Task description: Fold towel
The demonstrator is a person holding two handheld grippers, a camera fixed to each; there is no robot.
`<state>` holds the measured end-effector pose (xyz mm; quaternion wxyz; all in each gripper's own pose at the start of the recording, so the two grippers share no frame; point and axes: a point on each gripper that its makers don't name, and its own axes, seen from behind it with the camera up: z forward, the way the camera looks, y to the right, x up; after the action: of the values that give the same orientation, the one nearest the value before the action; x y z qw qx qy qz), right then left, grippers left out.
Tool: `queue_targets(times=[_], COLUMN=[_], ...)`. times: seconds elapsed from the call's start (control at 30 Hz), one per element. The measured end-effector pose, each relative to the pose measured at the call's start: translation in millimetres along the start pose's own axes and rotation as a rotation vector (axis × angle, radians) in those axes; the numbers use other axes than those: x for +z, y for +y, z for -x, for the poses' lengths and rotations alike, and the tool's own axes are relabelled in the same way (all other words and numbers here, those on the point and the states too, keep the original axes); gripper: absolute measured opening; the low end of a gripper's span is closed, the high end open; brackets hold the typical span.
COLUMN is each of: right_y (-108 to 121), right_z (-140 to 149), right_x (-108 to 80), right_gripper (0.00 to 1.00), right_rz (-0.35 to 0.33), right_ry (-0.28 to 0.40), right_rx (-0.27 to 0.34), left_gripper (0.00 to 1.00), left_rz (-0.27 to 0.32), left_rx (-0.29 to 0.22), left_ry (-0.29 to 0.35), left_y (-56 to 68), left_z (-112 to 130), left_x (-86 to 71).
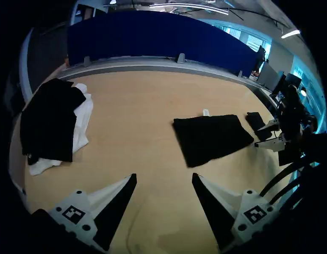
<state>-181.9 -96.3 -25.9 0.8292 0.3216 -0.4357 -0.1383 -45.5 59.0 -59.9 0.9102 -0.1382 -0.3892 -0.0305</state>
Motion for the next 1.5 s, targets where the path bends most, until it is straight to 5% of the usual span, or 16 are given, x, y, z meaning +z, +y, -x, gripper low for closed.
queue_targets(times=[0.27,0.37,0.57,0.7,1.07,1.5], right_y=[4.1,4.3,8.7,6.7,4.9,-3.4], right_z=[13.3,11.8,11.3,9.5,-14.4,-105.6], right_x=[10.4,11.0,14.6,14.6,4.6,-21.6], right_gripper=[0.79,0.66,0.23,0.1,0.05,0.04], right_rz=[-0.032,-0.035,-0.019,-0.025,-0.008,0.001], right_ry=[-0.043,-0.045,-0.055,-0.057,-0.017,0.078], right_rx=[-0.11,-0.121,-0.13,-0.125,-0.122,-0.209], left_gripper=[0.97,0.97,0.97,0.97,0.97,0.97], left_rz=[-0.026,-0.036,-0.035,-0.031,-0.014,0.002], left_rx=[-0.038,-0.037,-0.035,-0.03,-0.034,-0.037], left_ry=[0.013,0.007,0.004,0.004,0.009,0.031], left_y=[-6.9,-10.3,-10.8,-9.4,-4.1,-0.3], left_z=[14.9,20.2,23.2,22.0,17.2,10.0], left_x=[-25.2,-30.1,-35.3,-36.2,-38.3,-48.5])
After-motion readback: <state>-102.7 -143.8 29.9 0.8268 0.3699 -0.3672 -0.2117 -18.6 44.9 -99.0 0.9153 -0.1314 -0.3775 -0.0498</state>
